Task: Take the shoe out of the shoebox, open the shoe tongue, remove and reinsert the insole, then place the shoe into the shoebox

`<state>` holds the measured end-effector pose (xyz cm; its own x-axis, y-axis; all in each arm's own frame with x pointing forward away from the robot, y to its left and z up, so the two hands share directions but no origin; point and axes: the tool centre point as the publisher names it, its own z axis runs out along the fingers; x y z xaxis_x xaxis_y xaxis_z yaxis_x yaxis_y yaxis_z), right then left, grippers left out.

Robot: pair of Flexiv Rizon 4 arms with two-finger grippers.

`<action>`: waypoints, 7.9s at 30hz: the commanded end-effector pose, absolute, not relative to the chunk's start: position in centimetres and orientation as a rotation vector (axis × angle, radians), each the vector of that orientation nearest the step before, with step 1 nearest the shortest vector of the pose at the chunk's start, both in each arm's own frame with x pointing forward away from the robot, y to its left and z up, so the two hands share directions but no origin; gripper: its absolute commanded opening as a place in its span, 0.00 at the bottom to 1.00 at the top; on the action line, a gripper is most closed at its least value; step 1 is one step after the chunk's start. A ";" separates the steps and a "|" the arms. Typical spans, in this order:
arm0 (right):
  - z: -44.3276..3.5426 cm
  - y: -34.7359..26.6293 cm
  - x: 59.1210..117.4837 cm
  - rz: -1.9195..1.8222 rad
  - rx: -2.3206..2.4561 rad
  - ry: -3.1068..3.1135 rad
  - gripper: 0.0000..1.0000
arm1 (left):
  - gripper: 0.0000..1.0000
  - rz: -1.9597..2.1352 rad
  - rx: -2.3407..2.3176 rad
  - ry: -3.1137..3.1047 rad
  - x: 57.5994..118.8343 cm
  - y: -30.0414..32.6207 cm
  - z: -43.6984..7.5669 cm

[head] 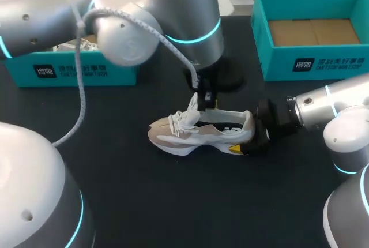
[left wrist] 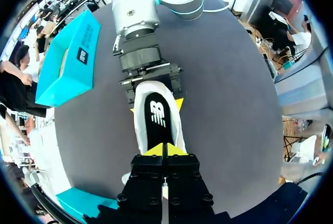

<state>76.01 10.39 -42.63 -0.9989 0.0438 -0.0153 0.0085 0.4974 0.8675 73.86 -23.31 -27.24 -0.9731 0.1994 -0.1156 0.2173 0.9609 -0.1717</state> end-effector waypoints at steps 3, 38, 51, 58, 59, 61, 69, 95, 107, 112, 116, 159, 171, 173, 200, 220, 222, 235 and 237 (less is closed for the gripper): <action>-43.0 10.6 76.0 1.551 0.049 2.690 0.00 | 0.00 -0.235 0.331 3.043 74.5 -26.1 -32.1; -43.0 10.6 76.0 1.551 0.049 2.690 0.00 | 0.00 -0.294 0.397 3.052 75.6 -25.2 -35.1; -43.0 10.6 76.0 1.551 0.049 2.690 0.00 | 0.00 -0.290 0.468 3.022 75.9 -28.2 -36.1; -43.0 10.6 76.0 1.551 0.049 2.690 0.00 | 0.00 -0.278 0.478 3.067 75.8 -26.1 -37.8; -43.0 10.6 76.0 1.551 0.049 2.690 0.00 | 0.00 -0.282 0.483 3.070 75.6 -25.7 -37.8; -43.0 10.6 76.0 1.551 0.049 2.690 0.00 | 0.00 -0.283 0.493 3.075 75.3 -24.9 -37.8; -43.0 10.6 76.0 1.551 0.049 2.690 0.00 | 0.00 -0.301 0.526 3.117 74.4 -23.5 -38.1; -43.0 10.6 76.0 1.551 0.049 2.690 0.00 | 0.33 -0.311 0.494 3.077 75.3 -24.4 -42.1; -43.0 10.6 76.0 1.551 0.049 2.690 0.00 | 0.00 -0.339 0.443 3.081 75.8 -23.2 -39.2; -43.0 10.6 76.0 1.551 0.049 2.690 0.00 | 0.00 -0.391 0.418 3.109 76.4 -22.3 -37.2; -43.0 10.6 76.0 1.551 0.049 2.690 0.00 | 0.00 -0.413 0.396 3.135 76.9 -21.9 -36.4; -43.0 10.6 76.0 1.551 0.049 2.690 0.00 | 0.43 -0.751 0.497 3.056 72.6 -23.8 -30.2; -43.0 10.6 76.0 1.551 0.049 2.690 0.00 | 0.43 -0.786 0.415 2.829 72.7 -24.8 -31.1; -43.0 10.6 76.0 1.551 0.049 2.690 0.00 | 0.43 -0.801 0.381 2.812 73.1 -25.1 -31.3; -43.0 10.6 76.0 1.551 0.049 2.690 0.00 | 0.00 -0.954 0.224 2.823 73.0 -25.8 -26.0; -43.0 10.6 76.0 1.551 0.049 2.690 0.00 | 0.00 -1.369 0.251 2.954 70.9 -28.4 -11.1; -43.0 10.6 76.0 1.551 0.049 2.690 0.00 | 0.00 -1.438 0.259 2.953 70.7 -28.3 -9.8; -43.0 10.6 76.0 1.551 0.049 2.690 0.00 | 0.00 -1.826 0.238 2.933 71.4 -26.8 -5.0; -43.0 10.6 76.0 1.551 0.049 2.690 0.00 | 0.00 -1.826 0.238 2.933 71.4 -26.8 -5.0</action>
<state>76.00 10.40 -42.64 -0.9989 0.0435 -0.0153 0.0083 0.4972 0.8676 71.59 -27.01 -4.75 -0.9384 0.2821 0.1996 -0.0511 0.4582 -0.8874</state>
